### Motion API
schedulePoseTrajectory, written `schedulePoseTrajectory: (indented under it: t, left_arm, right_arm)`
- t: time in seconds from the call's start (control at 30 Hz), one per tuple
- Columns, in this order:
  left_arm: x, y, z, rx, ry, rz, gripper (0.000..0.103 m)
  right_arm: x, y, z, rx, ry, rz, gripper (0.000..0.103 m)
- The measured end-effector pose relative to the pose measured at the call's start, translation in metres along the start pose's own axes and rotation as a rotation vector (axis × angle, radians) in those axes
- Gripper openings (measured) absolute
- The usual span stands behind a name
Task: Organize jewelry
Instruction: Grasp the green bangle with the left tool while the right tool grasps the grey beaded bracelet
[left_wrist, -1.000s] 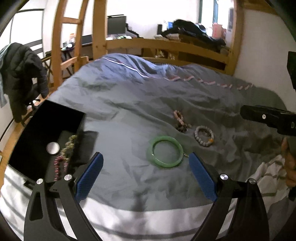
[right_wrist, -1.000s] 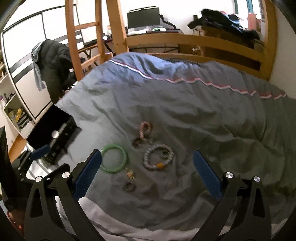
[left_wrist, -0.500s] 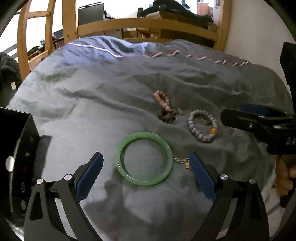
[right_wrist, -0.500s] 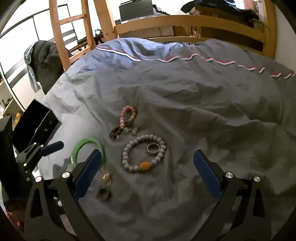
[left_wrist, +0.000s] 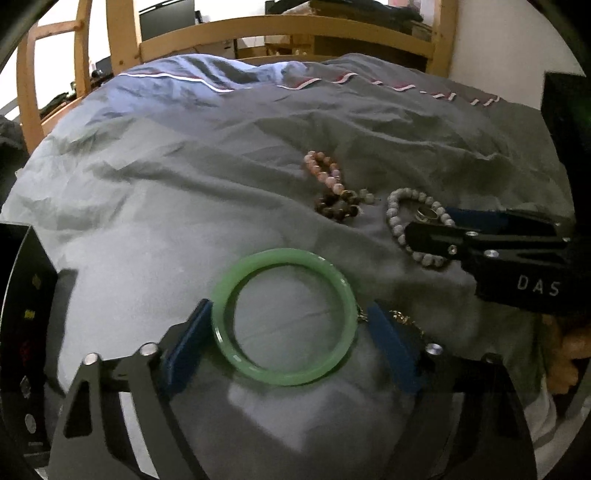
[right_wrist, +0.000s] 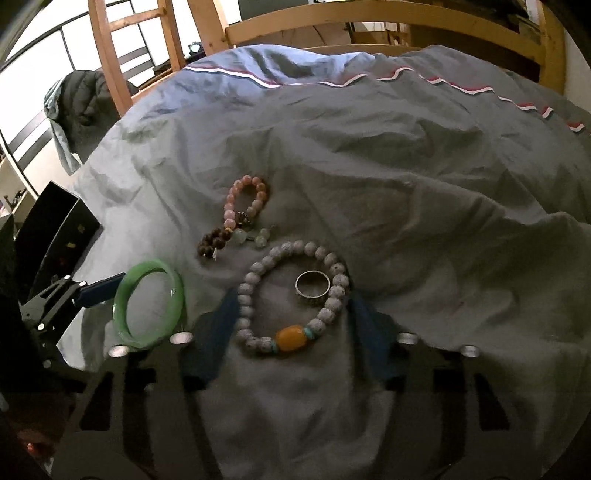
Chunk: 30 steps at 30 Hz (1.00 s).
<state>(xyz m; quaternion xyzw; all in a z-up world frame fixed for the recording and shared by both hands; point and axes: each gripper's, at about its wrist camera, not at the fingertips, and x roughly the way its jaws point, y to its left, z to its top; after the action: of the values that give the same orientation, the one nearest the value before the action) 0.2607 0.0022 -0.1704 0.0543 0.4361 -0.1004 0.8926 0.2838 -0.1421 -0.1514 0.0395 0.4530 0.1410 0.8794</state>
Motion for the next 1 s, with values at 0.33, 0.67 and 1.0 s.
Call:
schedulePoseTrajectory:
  t: [0.33, 0.67, 1.0]
  left_arm:
    - [-0.005, 0.007, 0.003, -0.031, -0.007, -0.025, 0.075]
    - [-0.025, 0.011, 0.010, -0.056, -0.080, -0.049, 0.075]
    - [-0.033, 0.008, 0.011, -0.040, -0.096, -0.038, 0.075]
  right_arm:
    - [-0.015, -0.016, 0.003, 0.081, -0.057, 0.043, 0.010]
    - [-0.036, -0.008, 0.010, 0.087, -0.129, 0.082, 0.010]
    - [-0.051, -0.004, 0.015, 0.077, -0.165, 0.094, 0.009]
